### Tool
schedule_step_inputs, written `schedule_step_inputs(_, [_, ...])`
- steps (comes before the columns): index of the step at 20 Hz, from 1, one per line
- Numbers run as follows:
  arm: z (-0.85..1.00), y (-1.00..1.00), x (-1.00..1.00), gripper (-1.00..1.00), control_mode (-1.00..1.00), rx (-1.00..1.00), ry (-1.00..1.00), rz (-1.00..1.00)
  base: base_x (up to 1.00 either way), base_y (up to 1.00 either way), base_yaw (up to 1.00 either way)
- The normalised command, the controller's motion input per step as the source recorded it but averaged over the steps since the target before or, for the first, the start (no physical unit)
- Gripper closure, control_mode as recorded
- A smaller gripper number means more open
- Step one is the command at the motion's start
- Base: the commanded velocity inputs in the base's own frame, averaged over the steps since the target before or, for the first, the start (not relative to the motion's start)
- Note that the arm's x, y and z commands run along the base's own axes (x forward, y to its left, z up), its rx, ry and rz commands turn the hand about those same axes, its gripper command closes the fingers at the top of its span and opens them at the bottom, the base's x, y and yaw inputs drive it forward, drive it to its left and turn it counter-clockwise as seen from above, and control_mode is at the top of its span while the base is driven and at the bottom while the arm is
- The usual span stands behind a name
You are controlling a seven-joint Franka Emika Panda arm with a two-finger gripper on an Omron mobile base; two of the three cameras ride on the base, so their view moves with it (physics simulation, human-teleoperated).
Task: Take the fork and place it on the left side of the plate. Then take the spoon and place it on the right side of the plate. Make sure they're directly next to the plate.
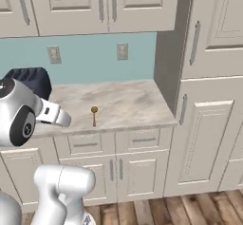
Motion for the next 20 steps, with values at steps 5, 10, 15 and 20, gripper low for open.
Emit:
schedule_step_inputs(5, [0.0, 0.0, 0.0, -1.0, 1.0, 0.0, 0.0, 0.0, 0.82, -0.36, 0.35])
schedule_step_inputs(10, [0.0, 0.0, 0.0, -1.0, 1.0, 0.0, 0.0, 0.0, 0.74, -0.2, 0.34])
schedule_step_inputs(15, [0.0, 0.0, 0.0, -1.0, 1.0, 0.0, 0.0, 0.0, 0.58, -0.23, 0.29])
schedule_step_inputs(20, [-0.52, -0.27, 0.22, -1.0, -1.0, 0.0, 0.03, 0.17, 0.09, -0.05, 0.05])
